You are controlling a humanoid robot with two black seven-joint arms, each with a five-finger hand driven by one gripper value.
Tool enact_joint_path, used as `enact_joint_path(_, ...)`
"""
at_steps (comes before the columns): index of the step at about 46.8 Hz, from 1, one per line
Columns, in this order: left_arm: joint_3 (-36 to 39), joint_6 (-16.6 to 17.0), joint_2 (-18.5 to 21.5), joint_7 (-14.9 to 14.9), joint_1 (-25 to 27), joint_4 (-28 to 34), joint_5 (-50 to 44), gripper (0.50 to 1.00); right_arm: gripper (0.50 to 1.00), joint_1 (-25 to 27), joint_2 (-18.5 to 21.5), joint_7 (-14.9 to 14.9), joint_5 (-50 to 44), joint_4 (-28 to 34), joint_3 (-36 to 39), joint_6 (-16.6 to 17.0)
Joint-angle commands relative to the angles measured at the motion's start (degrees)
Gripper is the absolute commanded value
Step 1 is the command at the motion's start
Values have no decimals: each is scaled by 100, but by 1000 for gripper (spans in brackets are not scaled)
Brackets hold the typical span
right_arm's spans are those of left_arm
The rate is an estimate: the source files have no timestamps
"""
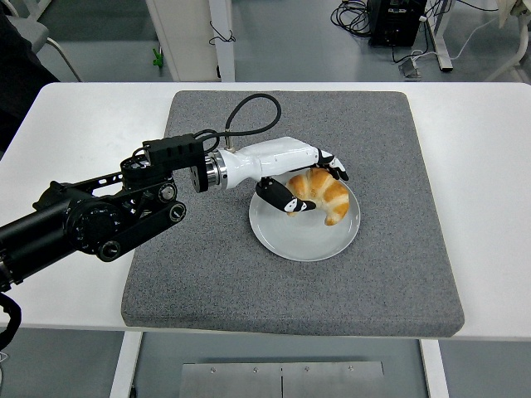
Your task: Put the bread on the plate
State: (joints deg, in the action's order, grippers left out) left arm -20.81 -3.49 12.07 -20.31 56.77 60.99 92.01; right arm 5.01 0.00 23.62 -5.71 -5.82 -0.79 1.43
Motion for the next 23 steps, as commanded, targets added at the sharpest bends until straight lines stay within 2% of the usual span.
enact_joint_path(1,103,94,-12,18,-8,-25,-16,651,1000,0,0,2,0,2,0,-2)
enact_joint_path(18,208,182,-153,27,-61,-298,1,651,1000,0,0,2,0,2,0,-2)
enact_joint_path(23,314,322,-153,27,-79,-359,1,652,1000,0,0,2,0,2,0,7)
